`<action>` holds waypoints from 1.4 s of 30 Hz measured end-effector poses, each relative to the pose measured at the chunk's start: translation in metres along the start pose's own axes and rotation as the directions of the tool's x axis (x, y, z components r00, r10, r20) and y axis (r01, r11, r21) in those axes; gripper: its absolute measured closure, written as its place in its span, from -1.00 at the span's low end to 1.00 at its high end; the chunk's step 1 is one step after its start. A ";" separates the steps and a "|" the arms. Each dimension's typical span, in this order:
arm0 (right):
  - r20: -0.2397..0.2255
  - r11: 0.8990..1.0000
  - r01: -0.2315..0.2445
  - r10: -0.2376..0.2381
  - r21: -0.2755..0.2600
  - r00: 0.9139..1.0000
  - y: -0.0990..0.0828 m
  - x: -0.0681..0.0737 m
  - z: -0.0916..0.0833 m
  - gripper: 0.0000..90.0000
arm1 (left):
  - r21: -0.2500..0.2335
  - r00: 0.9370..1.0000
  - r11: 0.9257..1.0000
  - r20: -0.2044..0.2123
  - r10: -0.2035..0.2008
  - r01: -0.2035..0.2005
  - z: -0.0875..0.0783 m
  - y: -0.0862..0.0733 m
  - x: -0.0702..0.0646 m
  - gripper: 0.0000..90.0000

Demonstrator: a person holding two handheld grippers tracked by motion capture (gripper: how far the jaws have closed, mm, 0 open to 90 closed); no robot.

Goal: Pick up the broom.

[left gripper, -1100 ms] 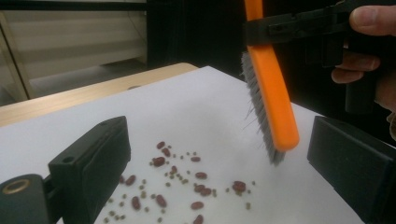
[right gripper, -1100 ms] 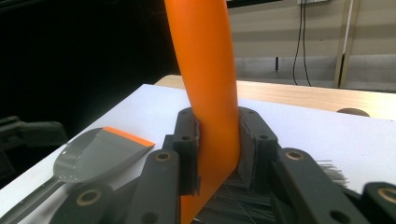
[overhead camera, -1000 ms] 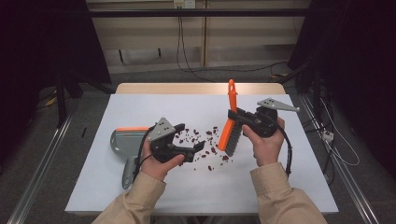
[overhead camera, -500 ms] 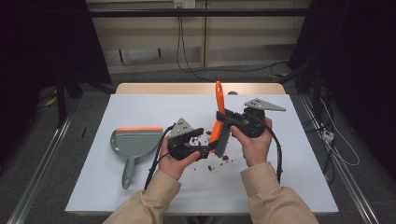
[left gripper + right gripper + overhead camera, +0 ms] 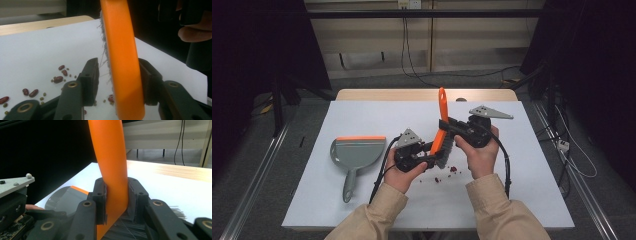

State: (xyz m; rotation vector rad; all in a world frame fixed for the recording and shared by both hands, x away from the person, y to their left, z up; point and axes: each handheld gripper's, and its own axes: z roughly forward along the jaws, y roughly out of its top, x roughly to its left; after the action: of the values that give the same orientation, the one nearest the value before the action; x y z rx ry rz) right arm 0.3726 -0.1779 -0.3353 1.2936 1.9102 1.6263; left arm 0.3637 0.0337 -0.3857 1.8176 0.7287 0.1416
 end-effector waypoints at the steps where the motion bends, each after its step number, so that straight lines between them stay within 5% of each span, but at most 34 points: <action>1: 0.000 1.000 0.001 -0.001 0.002 1.000 0.000 0.000 0.000 0.58 | 0.000 1.000 1.000 0.004 0.000 0.000 0.000 0.000 0.000 0.29; 6: -0.011 1.000 -0.006 0.006 0.001 1.000 0.000 0.000 0.001 0.58 | -0.001 1.000 1.000 0.000 0.010 -0.010 0.000 0.000 -0.001 0.50; 26: -0.031 0.999 -0.038 0.038 -0.017 0.999 -0.001 -0.004 0.001 0.55 | -0.021 0.992 0.999 -0.117 0.043 -0.045 0.000 -0.001 -0.007 0.57; 42: 0.042 1.000 -0.018 0.019 -0.020 0.999 -0.007 0.004 0.004 -0.26 | -0.030 0.980 0.999 -0.198 0.013 -0.019 -0.003 0.000 0.006 0.57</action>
State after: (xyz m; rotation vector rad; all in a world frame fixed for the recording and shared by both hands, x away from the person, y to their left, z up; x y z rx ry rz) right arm 0.3701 -0.1716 -0.3419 1.3313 1.8586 1.6095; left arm 0.3671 0.0397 -0.3859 1.7957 0.8465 0.3467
